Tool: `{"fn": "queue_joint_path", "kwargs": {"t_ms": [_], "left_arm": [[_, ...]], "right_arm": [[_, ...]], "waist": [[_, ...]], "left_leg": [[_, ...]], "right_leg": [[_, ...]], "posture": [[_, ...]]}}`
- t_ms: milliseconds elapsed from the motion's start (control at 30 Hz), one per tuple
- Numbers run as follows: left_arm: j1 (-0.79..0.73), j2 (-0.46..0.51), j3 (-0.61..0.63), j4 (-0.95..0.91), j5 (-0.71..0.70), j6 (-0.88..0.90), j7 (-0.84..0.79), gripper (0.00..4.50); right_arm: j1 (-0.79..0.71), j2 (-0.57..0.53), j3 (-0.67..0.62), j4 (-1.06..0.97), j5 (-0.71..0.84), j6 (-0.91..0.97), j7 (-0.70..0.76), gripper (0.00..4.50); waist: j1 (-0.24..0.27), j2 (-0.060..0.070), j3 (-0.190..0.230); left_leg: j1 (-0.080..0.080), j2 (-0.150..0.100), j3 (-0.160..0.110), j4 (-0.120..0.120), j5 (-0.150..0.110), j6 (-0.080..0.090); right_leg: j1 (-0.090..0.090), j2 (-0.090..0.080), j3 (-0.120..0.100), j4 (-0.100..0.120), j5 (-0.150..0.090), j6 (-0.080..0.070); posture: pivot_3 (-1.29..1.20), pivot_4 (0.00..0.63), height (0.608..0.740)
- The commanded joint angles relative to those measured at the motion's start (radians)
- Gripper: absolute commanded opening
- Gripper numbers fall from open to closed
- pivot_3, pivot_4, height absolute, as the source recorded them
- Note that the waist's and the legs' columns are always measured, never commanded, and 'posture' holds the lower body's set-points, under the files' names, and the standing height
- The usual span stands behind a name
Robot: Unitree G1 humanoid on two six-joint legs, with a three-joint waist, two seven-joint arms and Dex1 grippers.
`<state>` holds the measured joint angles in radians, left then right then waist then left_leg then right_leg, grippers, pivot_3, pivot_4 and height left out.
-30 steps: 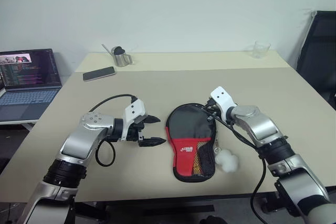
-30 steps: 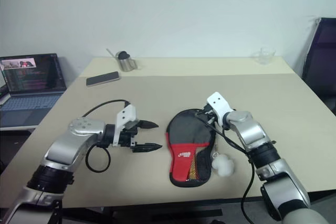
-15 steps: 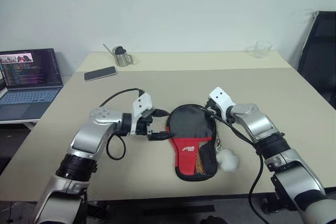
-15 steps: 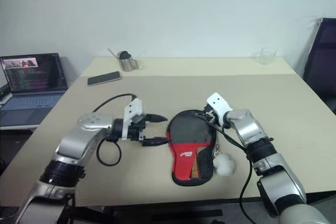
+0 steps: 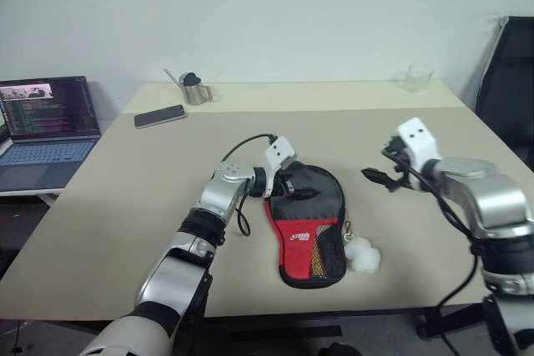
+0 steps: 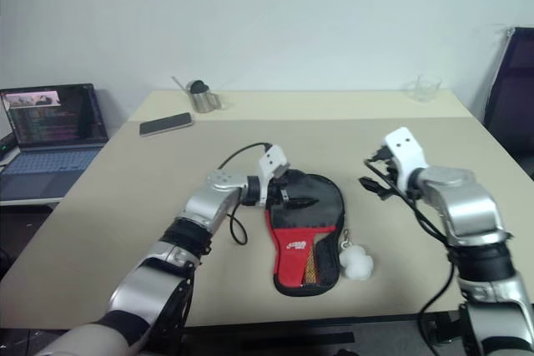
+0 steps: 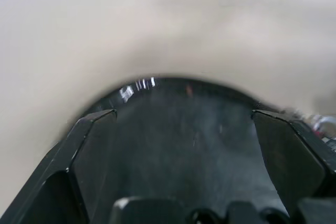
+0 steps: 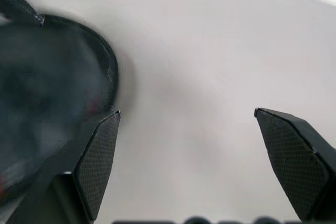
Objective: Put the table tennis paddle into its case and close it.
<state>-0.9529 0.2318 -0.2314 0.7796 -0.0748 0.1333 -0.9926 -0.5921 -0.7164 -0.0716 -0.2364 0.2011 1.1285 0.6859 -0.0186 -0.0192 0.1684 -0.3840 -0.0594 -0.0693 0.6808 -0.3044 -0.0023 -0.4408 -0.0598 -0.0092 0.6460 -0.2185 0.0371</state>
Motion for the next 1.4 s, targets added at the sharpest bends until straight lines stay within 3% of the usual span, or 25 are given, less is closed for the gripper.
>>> {"fn": "queue_joint_path", "kwargs": {"t_ms": [33,200,400,600,1067,1200,1400], "left_arm": [[-0.018,-0.027,-0.002,0.061,0.036,-0.107,0.020,4.50],[-0.021,-0.050,-0.039,0.157,0.114,-0.196,0.050,4.50],[-0.020,-0.073,-0.050,0.188,0.146,-0.207,0.047,4.50],[0.006,-0.080,-0.058,0.175,0.166,-0.220,0.034,4.50],[0.089,-0.170,-0.008,0.207,0.148,-0.272,0.142,4.50],[0.106,-0.191,-0.013,0.188,0.149,-0.263,0.144,4.50],[0.130,-0.179,-0.020,0.173,0.157,-0.259,0.136,4.50]], "right_arm": [[0.108,-0.078,-0.098,-0.192,0.126,0.104,0.087,4.49],[0.196,-0.074,-0.169,-0.329,0.286,0.228,0.128,4.49],[0.230,-0.013,-0.133,-0.377,0.347,0.330,0.049,4.49],[0.238,0.042,-0.067,-0.356,0.332,0.409,-0.065,4.49],[0.288,0.076,0.007,-0.342,0.349,0.438,-0.130,4.49],[0.283,0.071,0.003,-0.330,0.349,0.423,-0.132,3.57],[0.285,0.056,-0.006,-0.333,0.359,0.404,-0.119,1.43]], "waist": [[0.001,0.000,0.000],[-0.001,0.000,0.000],[0.009,-0.001,0.000],[0.015,-0.001,-0.001],[0.020,-0.001,-0.007],[0.023,-0.001,-0.009],[0.023,0.000,-0.010]], "left_leg": [[0.000,0.000,0.000,0.000,0.000,0.001],[0.005,0.001,0.001,0.001,-0.002,0.004],[0.014,0.000,-0.001,0.001,-0.002,0.005],[0.019,0.000,-0.002,0.000,-0.002,0.005],[0.020,0.000,-0.002,0.000,-0.002,0.005],[0.020,0.000,-0.003,0.000,-0.002,0.005],[0.021,0.000,-0.003,0.000,-0.002,0.005]], "right_leg": [[0.000,0.000,0.000,0.000,0.000,0.000],[0.004,0.000,0.001,0.002,0.000,0.000],[0.016,0.001,-0.001,0.000,0.000,0.001],[0.020,0.002,-0.001,0.000,0.000,0.001],[0.021,0.002,-0.001,0.000,0.000,0.001],[0.023,0.002,-0.002,-0.001,0.000,0.002],[0.024,0.003,-0.002,-0.001,0.000,0.002]], "posture": [[0.00,0.150,0.740],[0.00,0.150,0.740],[0.00,0.150,0.740],[0.00,0.150,0.740],[0.00,0.150,0.740],[0.00,0.150,0.740],[0.00,0.150,0.740]]}}
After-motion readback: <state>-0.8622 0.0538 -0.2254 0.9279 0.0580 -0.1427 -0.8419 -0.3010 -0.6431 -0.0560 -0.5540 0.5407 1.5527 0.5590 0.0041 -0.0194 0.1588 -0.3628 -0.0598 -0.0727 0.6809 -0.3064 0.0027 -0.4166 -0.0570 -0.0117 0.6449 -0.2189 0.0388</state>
